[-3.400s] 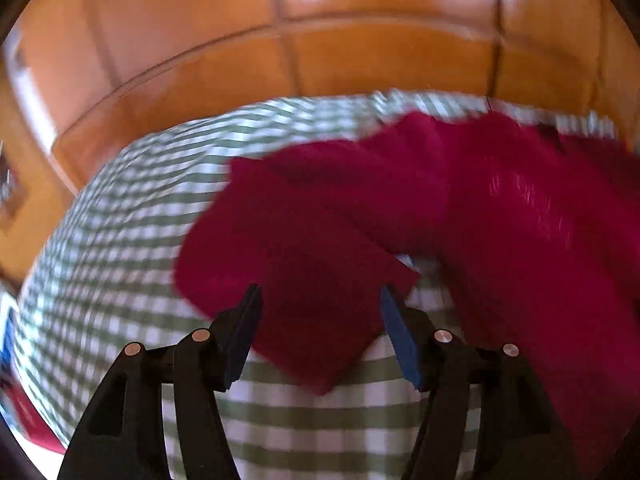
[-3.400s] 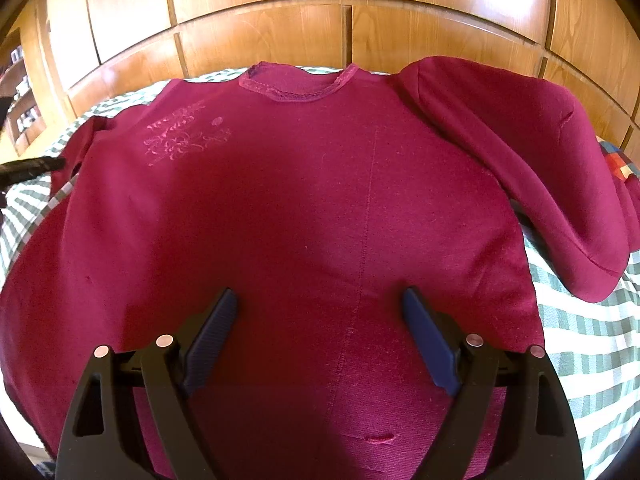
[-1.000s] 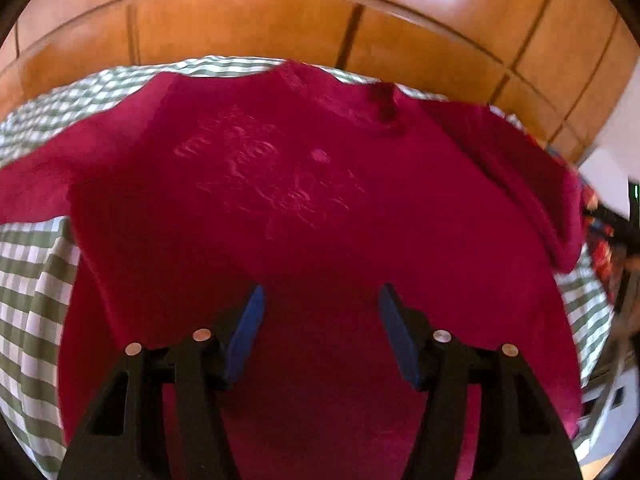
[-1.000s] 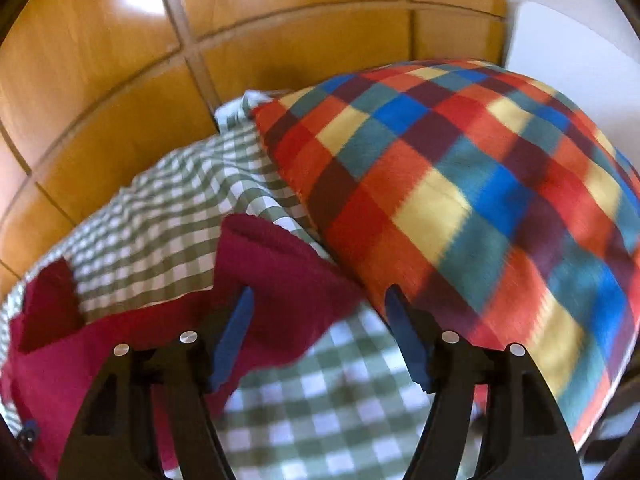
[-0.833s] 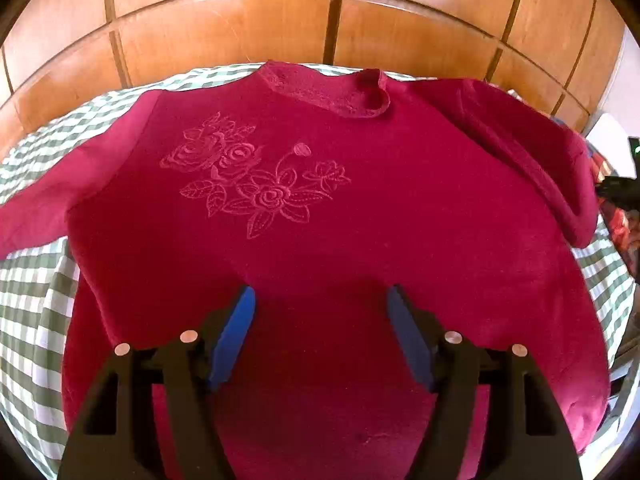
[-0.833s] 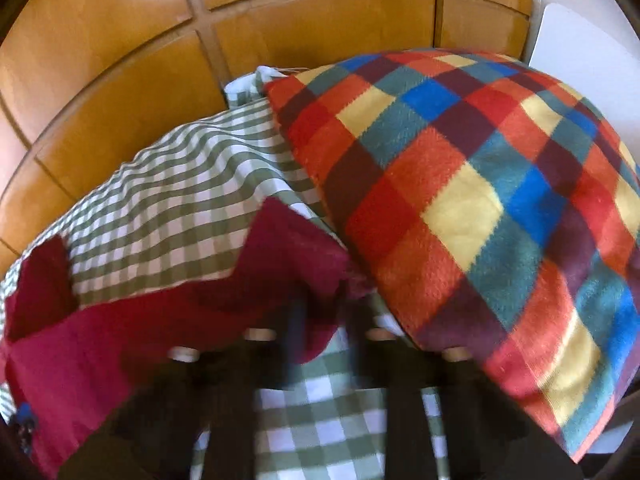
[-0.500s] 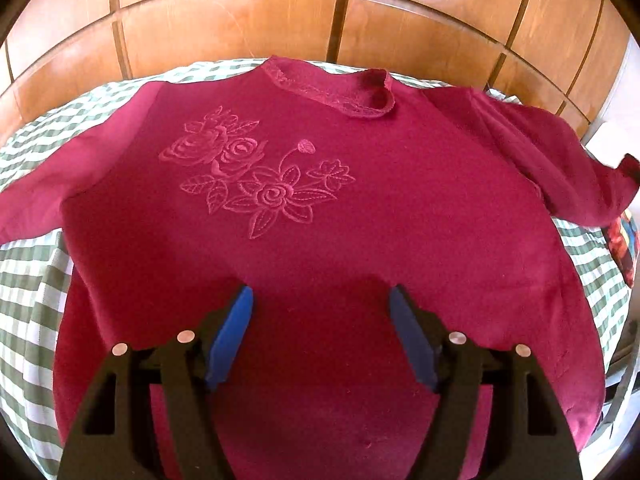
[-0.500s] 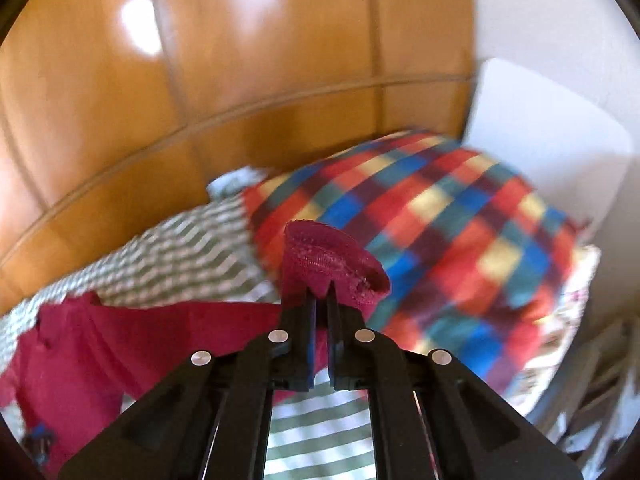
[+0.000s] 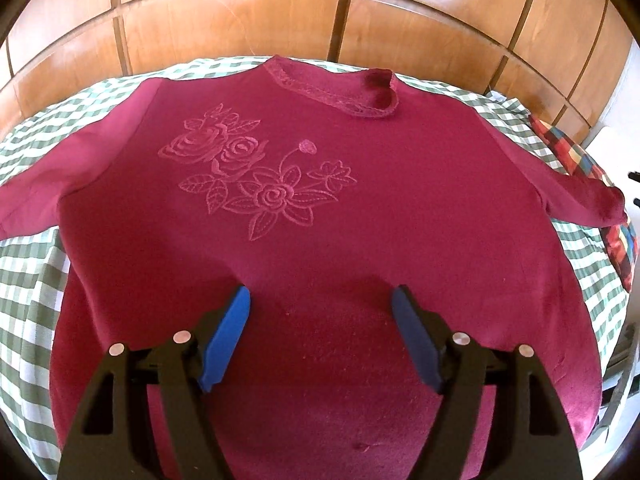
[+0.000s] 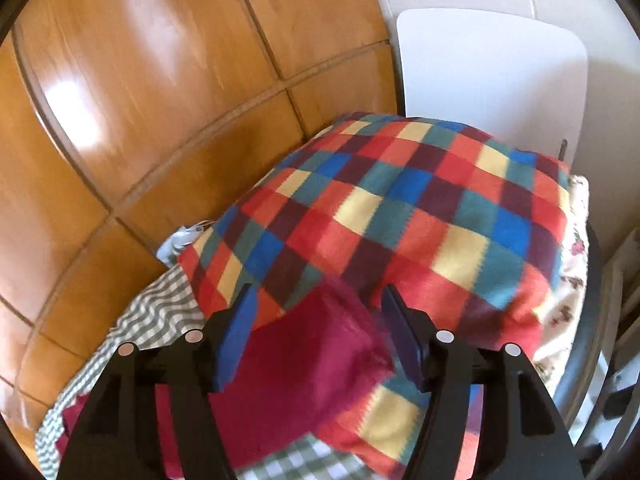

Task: Fold small clothes

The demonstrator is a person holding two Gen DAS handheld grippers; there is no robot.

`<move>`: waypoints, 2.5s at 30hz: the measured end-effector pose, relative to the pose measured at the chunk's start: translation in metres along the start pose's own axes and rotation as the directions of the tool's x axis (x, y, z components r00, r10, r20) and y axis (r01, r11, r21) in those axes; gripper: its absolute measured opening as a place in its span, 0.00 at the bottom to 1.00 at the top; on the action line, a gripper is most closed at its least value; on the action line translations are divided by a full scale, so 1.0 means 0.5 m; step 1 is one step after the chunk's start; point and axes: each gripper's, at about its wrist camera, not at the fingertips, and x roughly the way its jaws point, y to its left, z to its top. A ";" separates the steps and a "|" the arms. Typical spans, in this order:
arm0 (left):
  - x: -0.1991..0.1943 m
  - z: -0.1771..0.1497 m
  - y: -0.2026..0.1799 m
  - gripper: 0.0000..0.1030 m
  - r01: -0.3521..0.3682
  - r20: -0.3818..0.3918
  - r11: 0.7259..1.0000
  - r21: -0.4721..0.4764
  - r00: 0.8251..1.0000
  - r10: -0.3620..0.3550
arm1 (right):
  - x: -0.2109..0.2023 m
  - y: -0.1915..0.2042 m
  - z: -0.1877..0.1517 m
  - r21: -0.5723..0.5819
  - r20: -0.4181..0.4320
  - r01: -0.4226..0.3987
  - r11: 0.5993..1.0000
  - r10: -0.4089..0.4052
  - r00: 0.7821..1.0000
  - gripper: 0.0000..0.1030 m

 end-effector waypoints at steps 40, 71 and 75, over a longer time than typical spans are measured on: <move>-0.049 -0.044 0.037 0.74 0.046 -0.005 0.999 -0.014 0.999 -0.046 | -0.022 0.162 -0.044 -0.103 -0.046 -0.142 0.984 0.138 0.989 0.06; -0.035 0.112 0.220 0.64 0.200 0.112 0.943 -0.267 0.978 -0.176 | -0.023 0.613 -0.411 -0.294 -0.449 -0.640 0.710 0.489 0.748 0.60; 0.022 0.159 0.227 0.55 0.210 0.080 0.933 -0.294 0.978 -0.195 | 0.014 0.429 -0.398 -0.267 -0.405 -0.473 0.839 0.348 0.846 0.60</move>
